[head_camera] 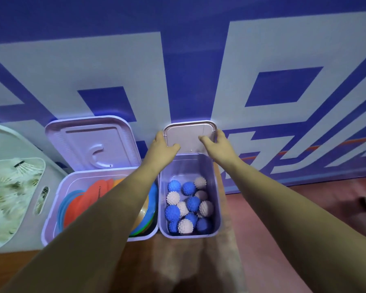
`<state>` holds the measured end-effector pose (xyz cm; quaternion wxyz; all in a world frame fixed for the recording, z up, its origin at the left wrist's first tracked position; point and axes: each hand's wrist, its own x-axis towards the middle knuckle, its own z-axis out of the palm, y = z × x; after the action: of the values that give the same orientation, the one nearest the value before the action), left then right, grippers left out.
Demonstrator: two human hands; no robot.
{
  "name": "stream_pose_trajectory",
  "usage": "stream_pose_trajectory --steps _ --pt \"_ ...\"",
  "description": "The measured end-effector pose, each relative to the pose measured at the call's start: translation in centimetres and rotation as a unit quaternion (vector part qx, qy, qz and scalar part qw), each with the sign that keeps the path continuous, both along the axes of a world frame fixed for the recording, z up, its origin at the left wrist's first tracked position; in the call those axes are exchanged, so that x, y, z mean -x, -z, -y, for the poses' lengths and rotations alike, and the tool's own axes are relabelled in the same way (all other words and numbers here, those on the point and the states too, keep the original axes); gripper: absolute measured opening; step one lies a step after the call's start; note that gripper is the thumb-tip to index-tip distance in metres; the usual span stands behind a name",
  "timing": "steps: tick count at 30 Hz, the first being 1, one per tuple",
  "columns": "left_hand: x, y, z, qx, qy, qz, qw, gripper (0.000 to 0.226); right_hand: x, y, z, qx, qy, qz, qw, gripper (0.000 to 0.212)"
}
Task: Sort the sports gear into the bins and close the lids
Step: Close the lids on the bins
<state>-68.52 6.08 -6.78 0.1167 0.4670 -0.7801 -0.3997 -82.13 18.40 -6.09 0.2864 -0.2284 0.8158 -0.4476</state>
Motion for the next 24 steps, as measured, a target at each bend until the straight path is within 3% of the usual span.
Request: stream_pose_trajectory --steps 4,8,12,16,21,24 --pt "-0.6 -0.6 -0.5 -0.011 -0.023 -0.046 0.999 0.042 -0.5 -0.5 0.2 0.063 0.018 0.012 0.998 0.066" --pt "-1.9 -3.1 -2.0 -0.020 -0.055 -0.136 0.989 0.044 -1.6 -2.7 -1.2 0.125 0.039 0.043 0.990 0.036" --pt "-4.0 -6.2 -3.9 -0.058 -0.082 -0.182 0.978 0.057 -3.4 -5.7 -3.2 0.139 0.048 0.081 0.986 0.053" --pt "-6.5 -7.8 -6.1 -0.079 -0.119 -0.235 0.961 0.028 -5.9 -7.6 -5.6 0.151 0.072 0.077 0.983 0.042" --pt "-10.7 -5.6 -10.8 -0.103 -0.122 -0.220 0.962 0.037 -10.4 -5.5 -10.0 0.139 0.171 0.058 0.974 0.041" --pt "-13.4 -2.8 -12.6 -0.092 -0.110 -0.175 0.974 0.034 -12.7 -2.3 -12.3 0.106 0.172 0.043 0.979 0.029"
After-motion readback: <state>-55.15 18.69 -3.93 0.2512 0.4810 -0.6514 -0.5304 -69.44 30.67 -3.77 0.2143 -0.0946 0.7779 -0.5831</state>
